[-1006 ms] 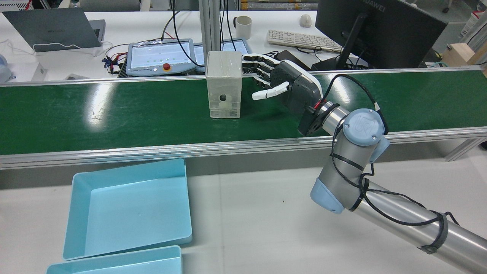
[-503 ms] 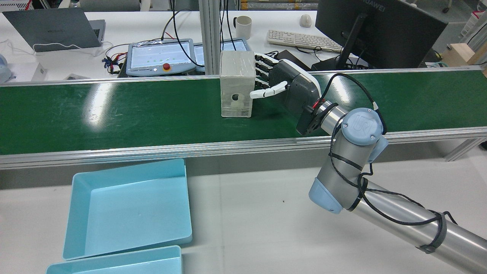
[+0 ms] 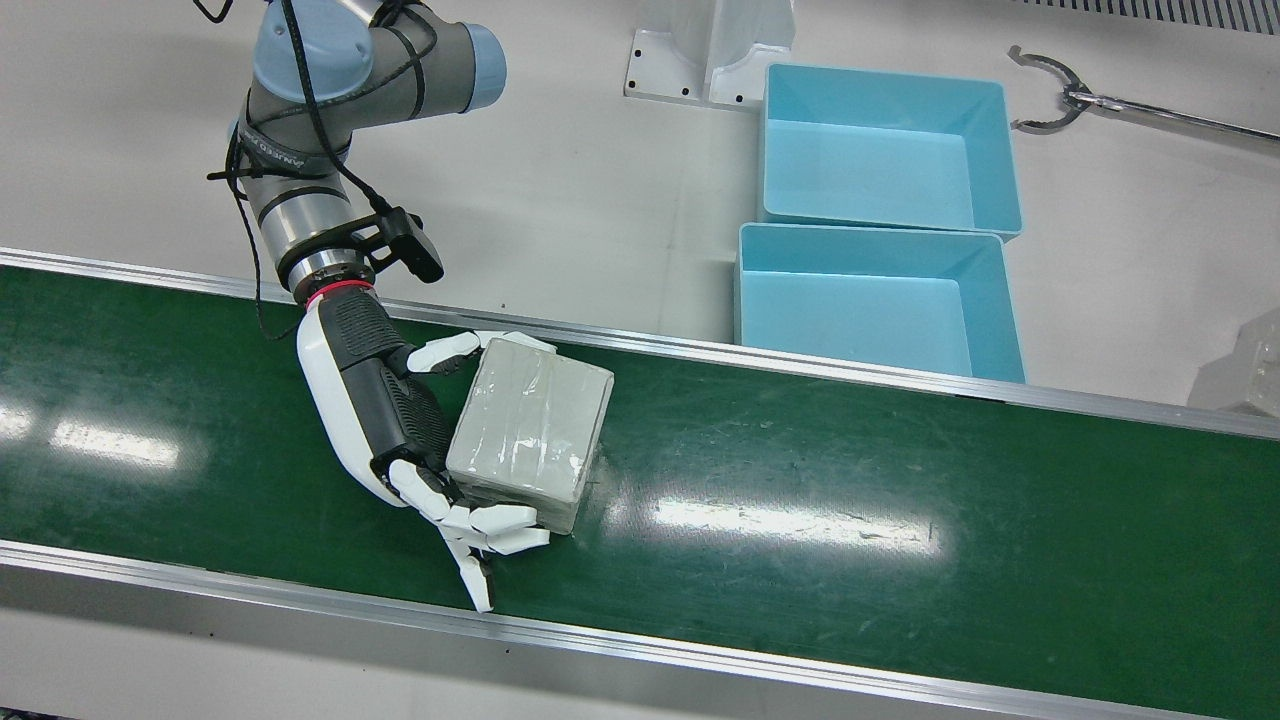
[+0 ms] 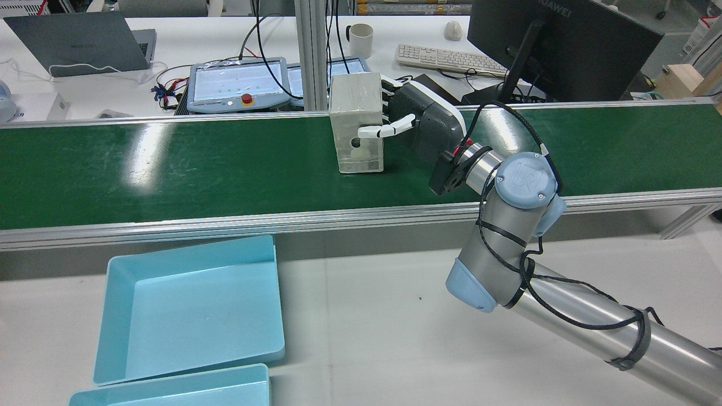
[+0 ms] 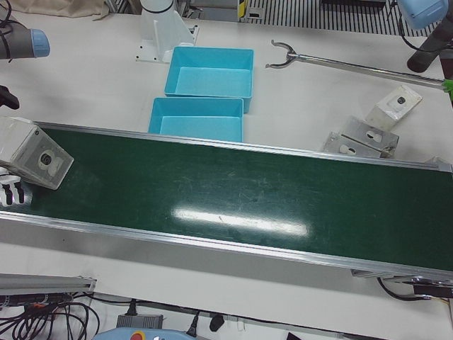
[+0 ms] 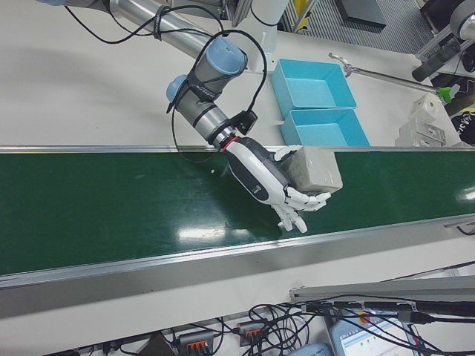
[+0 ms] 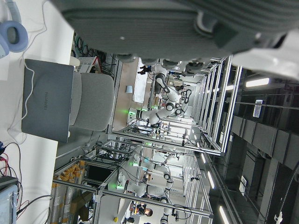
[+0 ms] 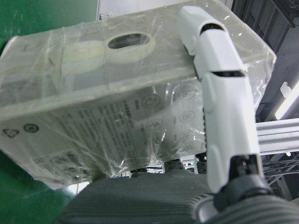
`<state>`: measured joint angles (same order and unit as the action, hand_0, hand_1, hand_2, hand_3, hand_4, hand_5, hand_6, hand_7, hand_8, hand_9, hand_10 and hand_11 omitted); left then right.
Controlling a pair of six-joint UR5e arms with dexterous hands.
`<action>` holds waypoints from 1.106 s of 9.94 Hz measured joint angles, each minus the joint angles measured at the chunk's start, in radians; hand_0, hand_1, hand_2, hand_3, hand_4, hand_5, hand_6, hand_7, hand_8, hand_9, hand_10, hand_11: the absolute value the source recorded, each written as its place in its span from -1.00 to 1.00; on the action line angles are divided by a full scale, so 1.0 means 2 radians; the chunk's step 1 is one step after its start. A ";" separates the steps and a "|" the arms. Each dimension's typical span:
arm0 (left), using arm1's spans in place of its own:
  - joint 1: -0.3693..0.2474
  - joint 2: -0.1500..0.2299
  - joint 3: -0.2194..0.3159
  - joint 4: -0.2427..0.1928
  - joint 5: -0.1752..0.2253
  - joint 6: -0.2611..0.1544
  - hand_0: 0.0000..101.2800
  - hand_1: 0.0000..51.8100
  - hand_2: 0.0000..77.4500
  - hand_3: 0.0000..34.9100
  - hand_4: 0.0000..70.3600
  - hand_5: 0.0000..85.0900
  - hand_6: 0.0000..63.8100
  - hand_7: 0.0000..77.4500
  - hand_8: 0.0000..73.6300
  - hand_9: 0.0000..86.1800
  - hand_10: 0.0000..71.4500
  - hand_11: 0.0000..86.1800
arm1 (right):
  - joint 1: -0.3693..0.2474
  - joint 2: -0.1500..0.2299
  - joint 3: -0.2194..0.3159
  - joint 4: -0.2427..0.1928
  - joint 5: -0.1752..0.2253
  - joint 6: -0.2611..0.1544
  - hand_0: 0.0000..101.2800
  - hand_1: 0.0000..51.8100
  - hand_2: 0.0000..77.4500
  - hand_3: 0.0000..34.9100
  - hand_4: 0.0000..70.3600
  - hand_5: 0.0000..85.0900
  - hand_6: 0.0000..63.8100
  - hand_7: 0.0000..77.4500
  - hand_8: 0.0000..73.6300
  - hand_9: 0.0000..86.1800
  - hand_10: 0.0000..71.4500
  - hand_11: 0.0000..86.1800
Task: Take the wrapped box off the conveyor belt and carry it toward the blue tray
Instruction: 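Lift the wrapped white box off the belt with the right hand, then carry the box with the right hand over the light-blue tray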
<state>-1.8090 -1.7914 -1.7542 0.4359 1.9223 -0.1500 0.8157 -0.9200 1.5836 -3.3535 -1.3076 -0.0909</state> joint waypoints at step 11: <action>0.000 0.000 0.000 0.000 0.000 0.000 -1.00 -1.00 -0.99 -1.00 -1.00 -0.97 -1.00 -0.99 -0.99 -1.00 -1.00 -0.99 | -0.055 0.006 0.190 -0.164 0.093 -0.057 0.04 -0.54 -0.20 -0.91 0.09 -0.04 -0.16 0.31 0.08 0.00 0.18 -0.29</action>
<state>-1.8089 -1.7914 -1.7541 0.4359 1.9223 -0.1500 0.7061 -0.9083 1.9631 -3.6817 -1.1210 -0.2051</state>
